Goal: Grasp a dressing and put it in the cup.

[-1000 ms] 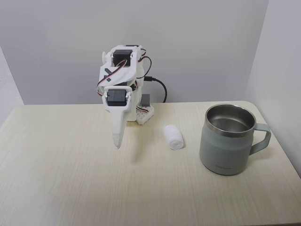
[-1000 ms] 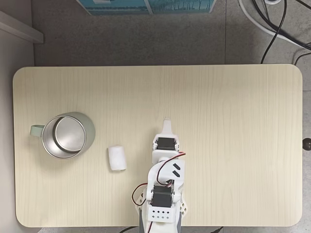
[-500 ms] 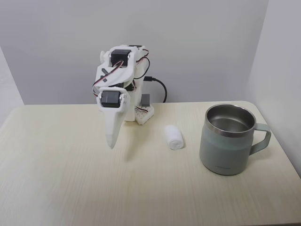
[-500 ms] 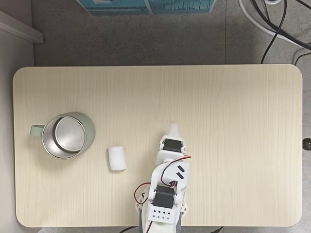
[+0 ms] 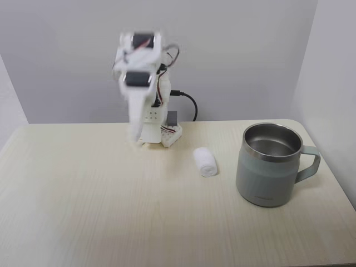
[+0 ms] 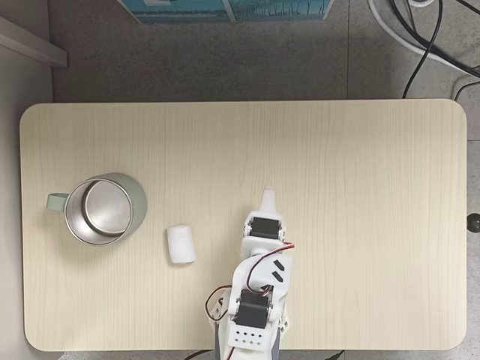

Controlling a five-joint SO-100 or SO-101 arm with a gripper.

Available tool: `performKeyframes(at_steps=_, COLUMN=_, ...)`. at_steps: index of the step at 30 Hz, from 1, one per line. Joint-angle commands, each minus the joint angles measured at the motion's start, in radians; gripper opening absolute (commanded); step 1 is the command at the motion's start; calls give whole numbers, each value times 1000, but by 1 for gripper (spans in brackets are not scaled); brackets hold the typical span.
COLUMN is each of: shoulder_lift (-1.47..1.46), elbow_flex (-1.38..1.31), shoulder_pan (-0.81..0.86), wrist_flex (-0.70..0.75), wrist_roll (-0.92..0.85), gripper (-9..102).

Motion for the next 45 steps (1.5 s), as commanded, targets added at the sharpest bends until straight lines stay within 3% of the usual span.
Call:
performKeyframes(at_steps=1, shoulder_lift=133, elbow_flex=261, shoulder_pan=-94, wrist_flex=97, wrist_roll=-40, gripper=1)
performKeyframes(at_steps=10, shoulder_lift=479, elbow_flex=699, shoulder_pan=-284, wrist_flex=428, wrist_roll=-328, gripper=9)
performKeyframes(at_steps=15, shoulder_lift=499, elbow_flex=729, shoulder_pan=-400, wrist_flex=586, wrist_roll=-597, gripper=12)
performKeyframes(at_steps=22, shoulder_lift=591, elbow_flex=695, shoulder_pan=-445, wrist_flex=695, wrist_roll=-893, gripper=15)
performKeyframes(at_steps=29, shoulder_lift=773, elbow_flex=606, shoulder_pan=-571, wrist_flex=664, wrist_roll=-930, gripper=21)
performKeyframes(at_steps=45, shoulder_lift=1034, elbow_flex=178, shoulder_pan=-756, wrist_flex=179, wrist_roll=-807, gripper=24)
